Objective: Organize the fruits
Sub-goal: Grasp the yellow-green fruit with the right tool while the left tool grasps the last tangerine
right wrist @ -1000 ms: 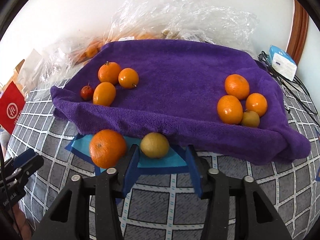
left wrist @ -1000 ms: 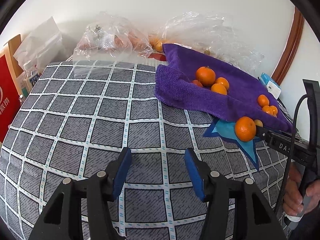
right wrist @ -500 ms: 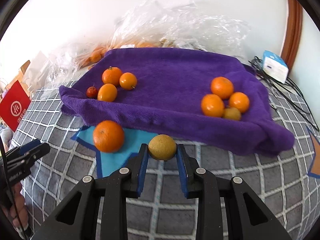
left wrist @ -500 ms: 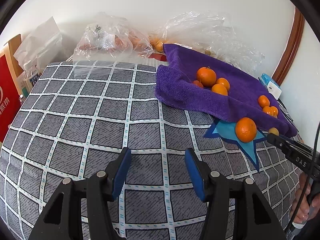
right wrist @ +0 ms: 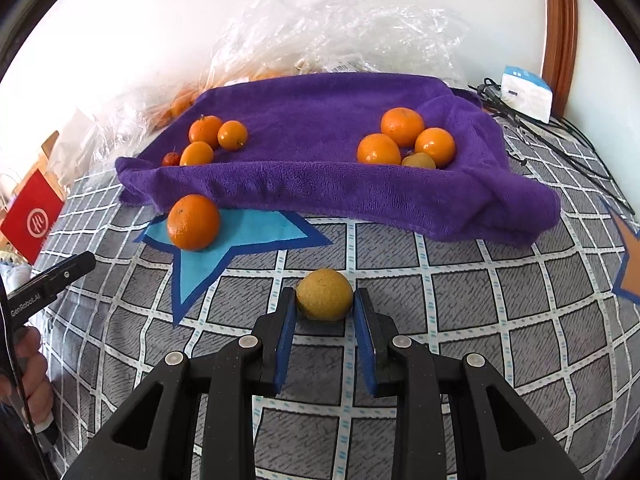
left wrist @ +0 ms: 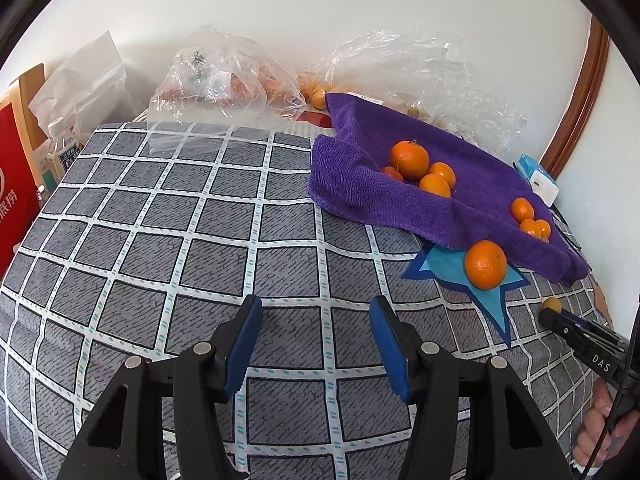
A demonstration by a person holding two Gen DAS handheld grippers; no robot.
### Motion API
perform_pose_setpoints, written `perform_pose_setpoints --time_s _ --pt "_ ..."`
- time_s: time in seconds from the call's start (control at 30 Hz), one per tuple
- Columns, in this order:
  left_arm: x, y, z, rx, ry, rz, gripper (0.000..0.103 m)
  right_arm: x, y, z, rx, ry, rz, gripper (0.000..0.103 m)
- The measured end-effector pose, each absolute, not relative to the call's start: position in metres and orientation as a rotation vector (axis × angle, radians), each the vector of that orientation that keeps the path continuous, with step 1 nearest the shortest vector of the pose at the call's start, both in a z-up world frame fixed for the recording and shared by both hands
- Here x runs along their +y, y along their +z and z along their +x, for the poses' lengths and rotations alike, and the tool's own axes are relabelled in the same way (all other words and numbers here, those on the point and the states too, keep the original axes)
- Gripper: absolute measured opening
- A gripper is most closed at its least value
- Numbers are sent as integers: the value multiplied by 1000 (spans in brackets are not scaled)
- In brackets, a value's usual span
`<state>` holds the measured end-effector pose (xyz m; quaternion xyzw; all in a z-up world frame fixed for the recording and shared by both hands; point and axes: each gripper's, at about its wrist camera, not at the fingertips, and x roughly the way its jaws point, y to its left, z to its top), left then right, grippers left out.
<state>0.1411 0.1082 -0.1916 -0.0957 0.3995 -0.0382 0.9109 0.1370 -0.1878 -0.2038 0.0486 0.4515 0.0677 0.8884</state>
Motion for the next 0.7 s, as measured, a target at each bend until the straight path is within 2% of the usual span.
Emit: perform_pose_setpoints --time_s 0.33,0.5,0.7 --pt "79 -178 140 831 -120 -184 53 -195 -203 145 920 182 149 29" --pt "46 -162 149 827 -203 -182 55 -207 -198 139 925 158 128 29" --pt "4 -168 170 868 -265 -165 56 -236 -196 128 929 100 129 29"
